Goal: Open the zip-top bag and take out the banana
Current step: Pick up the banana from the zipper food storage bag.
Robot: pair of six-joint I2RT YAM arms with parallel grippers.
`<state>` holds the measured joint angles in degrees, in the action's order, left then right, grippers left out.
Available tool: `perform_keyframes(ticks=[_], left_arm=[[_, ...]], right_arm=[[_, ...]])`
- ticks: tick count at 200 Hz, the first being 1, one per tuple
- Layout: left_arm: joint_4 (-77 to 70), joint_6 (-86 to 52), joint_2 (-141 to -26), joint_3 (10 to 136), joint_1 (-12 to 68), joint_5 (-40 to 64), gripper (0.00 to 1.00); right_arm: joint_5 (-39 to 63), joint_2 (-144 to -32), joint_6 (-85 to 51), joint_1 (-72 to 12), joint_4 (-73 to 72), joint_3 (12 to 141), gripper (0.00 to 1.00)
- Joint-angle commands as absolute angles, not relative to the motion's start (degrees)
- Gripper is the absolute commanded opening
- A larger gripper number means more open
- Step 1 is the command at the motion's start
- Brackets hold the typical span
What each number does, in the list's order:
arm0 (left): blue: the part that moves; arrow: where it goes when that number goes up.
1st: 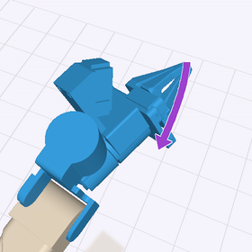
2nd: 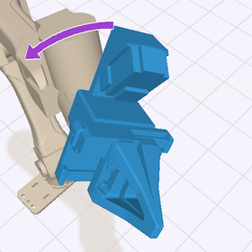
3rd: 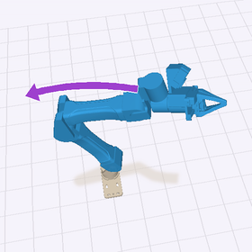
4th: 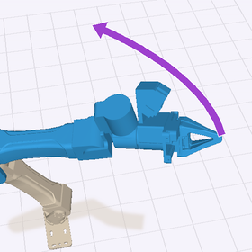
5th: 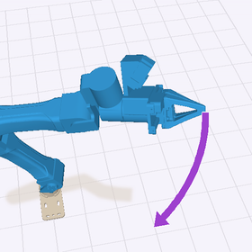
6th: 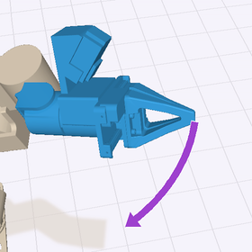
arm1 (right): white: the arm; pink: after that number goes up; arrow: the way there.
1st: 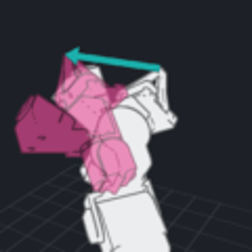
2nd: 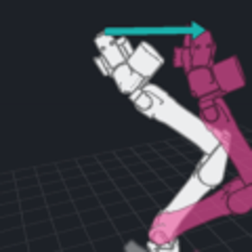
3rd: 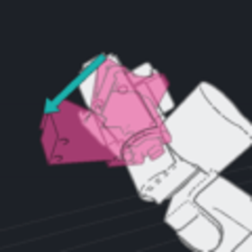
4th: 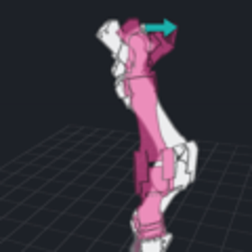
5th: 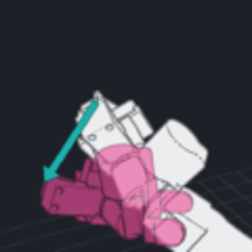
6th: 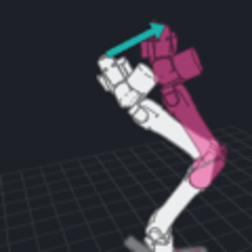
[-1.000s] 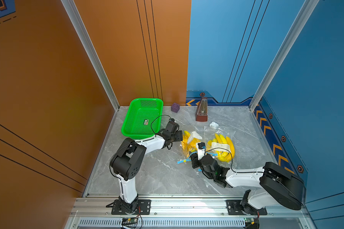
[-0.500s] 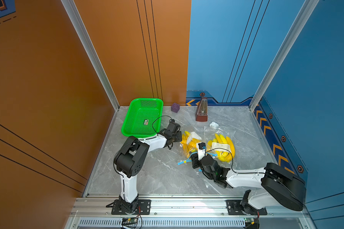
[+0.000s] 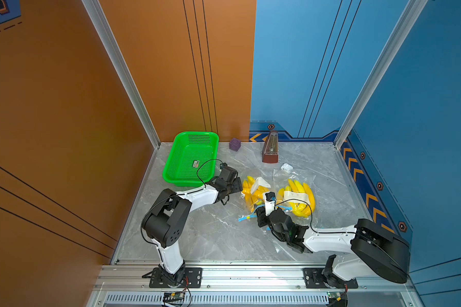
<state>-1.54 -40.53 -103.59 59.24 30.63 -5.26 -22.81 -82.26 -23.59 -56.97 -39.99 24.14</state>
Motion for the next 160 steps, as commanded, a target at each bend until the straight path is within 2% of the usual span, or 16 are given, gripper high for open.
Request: perform_keyframes(ticks=[1, 16, 42, 61, 87, 133, 160], left_arm=[[-5.1, -44.7, -106.0, 58.5, 29.8, -2.0, 0.76], [-5.6, -45.4, -107.3, 58.6, 29.8, -1.2, 0.75], [-7.2, -46.8, -108.6, 58.6, 29.8, -0.6, 0.67], [-8.5, -47.6, -108.8, 58.5, 29.8, -0.5, 0.48], [-8.5, -47.4, -108.1, 58.5, 29.8, -1.7, 0.28], [-8.3, -45.6, -105.8, 58.6, 28.8, -5.8, 0.0], [-8.3, -43.8, -104.7, 58.6, 27.1, -8.1, 0.0]], right_arm=[[-23.9, -82.8, -23.6, -57.6, -39.4, 23.5, 0.27], [-24.0, -83.2, -23.6, -57.8, -39.6, 23.6, 0.27], [-24.2, -83.3, -23.9, -58.0, -40.0, 23.4, 0.27], [-24.2, -83.8, -24.0, -58.1, -40.1, 23.5, 0.27], [-24.2, -84.0, -24.0, -58.3, -40.1, 23.6, 0.25], [-25.6, -78.8, -24.1, -60.6, -35.2, 22.7, 0.24], [-26.8, -72.8, -24.6, -62.4, -30.2, 21.5, 0.24]])
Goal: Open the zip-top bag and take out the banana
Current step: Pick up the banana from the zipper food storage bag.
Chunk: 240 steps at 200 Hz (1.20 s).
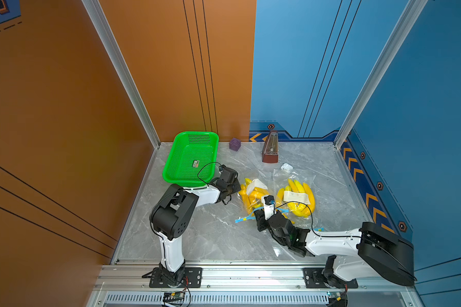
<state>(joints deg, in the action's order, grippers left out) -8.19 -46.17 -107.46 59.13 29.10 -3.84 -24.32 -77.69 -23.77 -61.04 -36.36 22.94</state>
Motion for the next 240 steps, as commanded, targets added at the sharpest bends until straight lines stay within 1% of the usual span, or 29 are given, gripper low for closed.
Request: perform_keyframes(ticks=[1, 45, 108, 144, 175, 207, 240], left_arm=[[-8.3, -43.7, -104.7, 58.7, 27.0, -8.1, 0.0], [-8.3, -42.1, -104.4, 58.7, 25.0, -10.2, 0.0], [-5.8, -39.2, -107.5, 65.6, 24.2, -10.9, 0.0], [-3.5, -38.7, -109.6, 68.5, 23.9, -12.2, 0.0], [-1.8, -38.0, -111.5, 70.9, 23.3, -12.8, 0.0], [-0.7, -36.9, -113.3, 73.0, 22.7, -12.9, 0.0], [0.6, -36.1, -114.9, 75.0, 22.1, -13.4, 0.0]], right_arm=[[-26.8, -72.6, -24.6, -62.4, -30.0, 21.5, 0.24], [-27.0, -62.5, -27.1, -64.0, -19.2, 20.2, 0.24], [-23.7, -49.9, -31.3, -64.9, 2.4, 24.4, 0.24], [-23.8, -48.1, -33.4, -64.9, 10.5, 25.9, 0.24], [-21.4, -46.6, -34.8, -64.9, 16.1, 26.5, 0.24], [-20.0, -42.6, -35.5, -65.6, 22.3, 28.3, 0.23], [-20.1, -36.2, -36.1, -65.8, 27.6, 29.7, 0.23]])
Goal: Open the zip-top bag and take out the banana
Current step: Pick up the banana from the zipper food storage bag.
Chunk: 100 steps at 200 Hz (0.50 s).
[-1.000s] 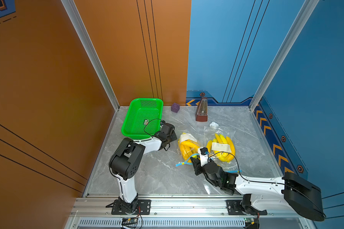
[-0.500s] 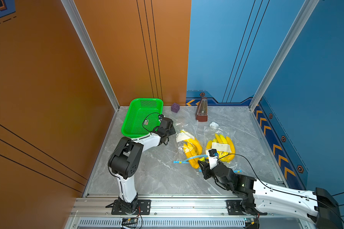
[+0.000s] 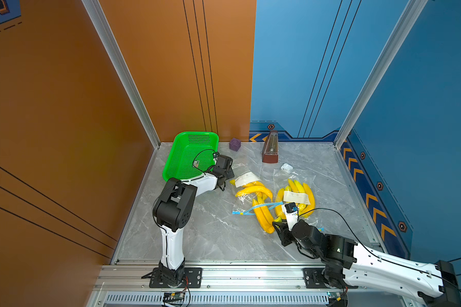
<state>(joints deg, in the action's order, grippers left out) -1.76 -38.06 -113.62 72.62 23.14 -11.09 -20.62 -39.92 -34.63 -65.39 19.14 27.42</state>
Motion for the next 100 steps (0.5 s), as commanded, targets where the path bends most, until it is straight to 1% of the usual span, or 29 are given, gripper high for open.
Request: perform_keyframes(ticks=[1, 13, 29, 43, 58, 70, 91, 100], left_arm=[[0.7, -36.1, -115.0, 75.1, 22.1, -13.4, 0.0], [1.4, -35.7, -115.7, 76.2, 21.8, -13.1, 0.0], [2.6, -35.1, -116.8, 77.7, 21.7, -12.9, 0.05], [3.6, -34.3, -117.6, 78.9, 21.7, -11.9, 0.12], [4.2, -33.9, -117.8, 79.3, 22.0, -11.3, 0.26], [4.3, -33.5, -117.5, 79.0, 22.3, -11.2, 0.34], [4.8, -33.0, -116.6, 78.6, 22.9, -12.0, 0.39], [5.2, -32.7, -116.4, 78.5, 23.0, -12.5, 0.39]], right_arm=[[-20.1, -35.9, -36.1, -65.8, 27.8, 29.8, 0.23], [-20.5, -33.8, -35.9, -65.8, 29.5, 30.5, 0.23], [-20.3, -31.5, -35.6, -65.8, 30.7, 31.8, 0.23], [-20.0, -30.4, -35.1, -65.8, 31.3, 33.2, 0.23], [-19.6, -30.6, -34.1, -65.8, 31.4, 35.3, 0.23], [-19.0, -31.4, -33.4, -65.8, 31.6, 37.3, 0.23], [-16.8, -32.6, -32.4, -65.7, 33.6, 40.7, 0.23], [-15.7, -32.6, -32.0, -65.6, 34.3, 41.6, 0.22]])
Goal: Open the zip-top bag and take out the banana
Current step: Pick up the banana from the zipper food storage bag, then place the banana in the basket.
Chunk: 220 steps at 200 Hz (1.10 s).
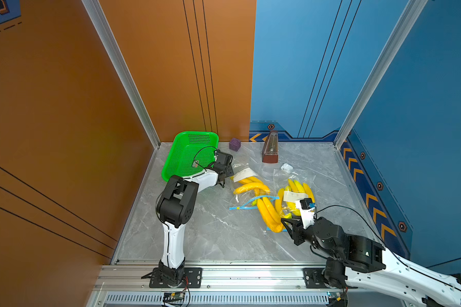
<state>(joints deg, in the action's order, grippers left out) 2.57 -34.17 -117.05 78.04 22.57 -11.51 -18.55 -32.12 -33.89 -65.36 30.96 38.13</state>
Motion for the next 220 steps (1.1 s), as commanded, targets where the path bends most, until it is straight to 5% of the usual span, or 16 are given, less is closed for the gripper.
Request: perform_keyframes(ticks=[1, 62, 112, 169, 220], left_arm=[[5.3, -32.7, -116.4, 78.5, 23.0, -12.6, 0.39], [6.0, -32.1, -108.9, 73.3, 23.8, -12.6, 0.55], [6.0, -32.1, -91.4, 59.5, 25.2, -12.8, 0.69], [10.1, -33.5, -62.7, 40.0, 22.6, -19.9, 0.74], [19.2, -34.6, -43.0, 34.5, 19.9, -25.0, 0.8]], right_arm=[[-15.6, -32.7, -31.9, -65.6, 34.5, 41.7, 0.22], [-13.6, -34.3, -30.4, -65.6, 37.0, 44.7, 0.22], [-17.3, -41.4, -24.0, -64.6, 29.0, 50.6, 0.22], [-15.9, -62.9, -19.3, -58.6, 12.6, 59.5, 0.22], [-13.1, -86.2, -17.3, -55.2, 1.9, 74.9, 0.22]])
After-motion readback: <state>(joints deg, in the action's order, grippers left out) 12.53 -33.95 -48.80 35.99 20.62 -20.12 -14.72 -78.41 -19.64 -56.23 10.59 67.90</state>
